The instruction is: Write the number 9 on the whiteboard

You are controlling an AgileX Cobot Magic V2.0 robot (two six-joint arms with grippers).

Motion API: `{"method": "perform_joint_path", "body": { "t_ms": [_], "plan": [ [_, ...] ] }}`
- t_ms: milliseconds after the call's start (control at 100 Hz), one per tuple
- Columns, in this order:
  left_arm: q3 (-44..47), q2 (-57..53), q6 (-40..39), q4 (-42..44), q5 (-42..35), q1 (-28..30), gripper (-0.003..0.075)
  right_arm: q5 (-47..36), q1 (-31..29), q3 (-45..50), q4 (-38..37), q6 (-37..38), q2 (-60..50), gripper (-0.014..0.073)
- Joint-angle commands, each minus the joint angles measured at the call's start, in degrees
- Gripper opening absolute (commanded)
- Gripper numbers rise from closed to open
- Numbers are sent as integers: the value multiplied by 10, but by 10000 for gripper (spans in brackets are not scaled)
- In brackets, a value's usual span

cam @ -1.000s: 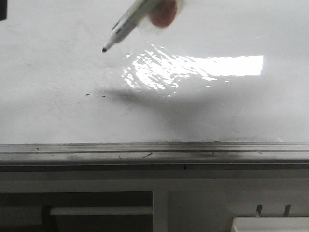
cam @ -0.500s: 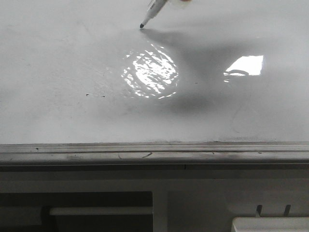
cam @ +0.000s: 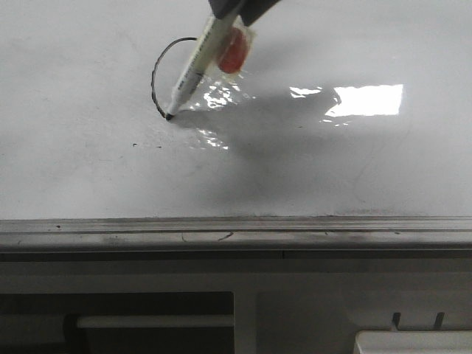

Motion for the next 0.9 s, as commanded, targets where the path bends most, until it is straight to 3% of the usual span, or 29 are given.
{"method": "perform_joint_path", "body": {
  "t_ms": [0, 110, 290, 380, 530, 690, 890],
  "plan": [
    [-15, -1, -5, -9, -49, 2, 277, -2, -3, -14, -73, 18, -32, -76],
    [-15, -1, -5, -9, -49, 2, 277, -4, -15, -27, -127, 47, -51, -76],
    [-15, -1, -5, -9, -49, 2, 277, -48, -32, -48, -129, 47, -50, -76],
    [-15, -1, -5, -9, -49, 2, 277, -28, -31, -47, -129, 47, -50, -76],
    [-15, -1, -5, -9, -49, 2, 277, 25, -30, -5, -74, 51, -48, -76],
    [-15, -1, -5, -9, -48, 2, 277, 5, -14, 69, -30, 51, -48, -76],
    [-15, 9, -6, 12, -24, -15, 277, -19, -1, 72, -24, 51, -55, -76]
  ]
}}
